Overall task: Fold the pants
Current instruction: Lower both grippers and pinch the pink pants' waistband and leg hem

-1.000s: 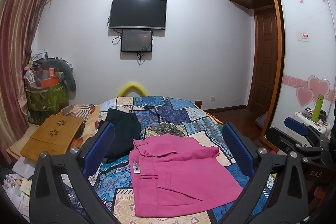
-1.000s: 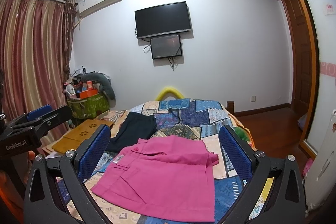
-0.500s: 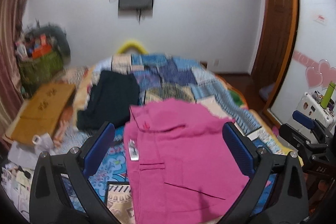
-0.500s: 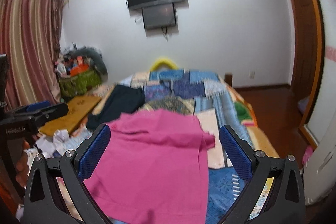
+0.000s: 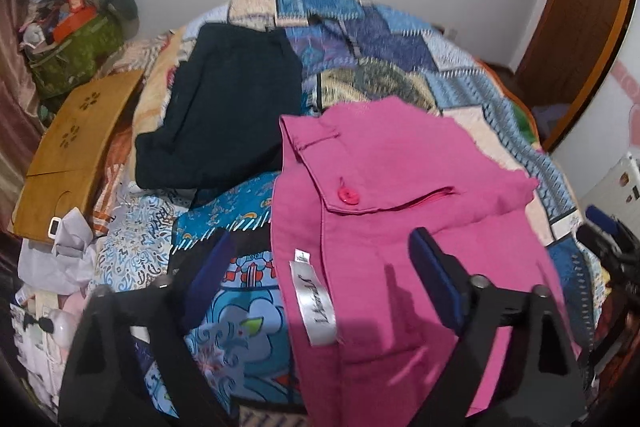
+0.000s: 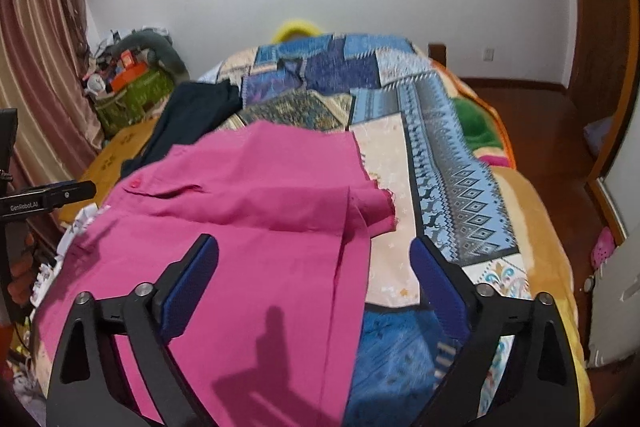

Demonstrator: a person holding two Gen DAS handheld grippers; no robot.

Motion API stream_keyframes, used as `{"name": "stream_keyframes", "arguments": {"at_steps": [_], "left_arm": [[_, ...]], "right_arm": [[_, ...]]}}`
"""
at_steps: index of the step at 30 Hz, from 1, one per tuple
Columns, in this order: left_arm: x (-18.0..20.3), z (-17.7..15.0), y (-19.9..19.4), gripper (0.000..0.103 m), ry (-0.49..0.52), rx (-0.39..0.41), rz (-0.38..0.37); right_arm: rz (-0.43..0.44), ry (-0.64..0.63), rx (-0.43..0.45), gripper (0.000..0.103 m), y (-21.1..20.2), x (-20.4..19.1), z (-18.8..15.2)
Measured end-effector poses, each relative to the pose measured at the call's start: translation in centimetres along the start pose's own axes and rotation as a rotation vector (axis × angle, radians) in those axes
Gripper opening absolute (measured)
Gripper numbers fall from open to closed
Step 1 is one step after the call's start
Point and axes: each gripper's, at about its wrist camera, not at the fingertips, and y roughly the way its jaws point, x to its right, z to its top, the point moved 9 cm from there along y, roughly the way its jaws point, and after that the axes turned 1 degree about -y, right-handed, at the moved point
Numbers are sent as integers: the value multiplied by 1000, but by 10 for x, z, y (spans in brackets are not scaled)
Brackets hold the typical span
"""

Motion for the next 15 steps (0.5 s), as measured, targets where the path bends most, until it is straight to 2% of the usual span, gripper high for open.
{"name": "stream_keyframes", "arguments": {"at_steps": [3,6,8,10,15], "left_arm": [[0,2,13,74,10,-52,-36],[4,2,22,56,28,-101,-68],[6,1,29,36,23,-144,-92],[8,-2,34,32,15,-183,-115],[5,-9,54,32,-26,-271,-154]], "right_arm": [[23,-10,-41,84,17,5,2],[48,-7,-91,71,37,10,4],[60,-4,-115,63,48,13,6],[66,6,-136,57,59,17,9],[88,-11,-150,47,73,19,14]]}}
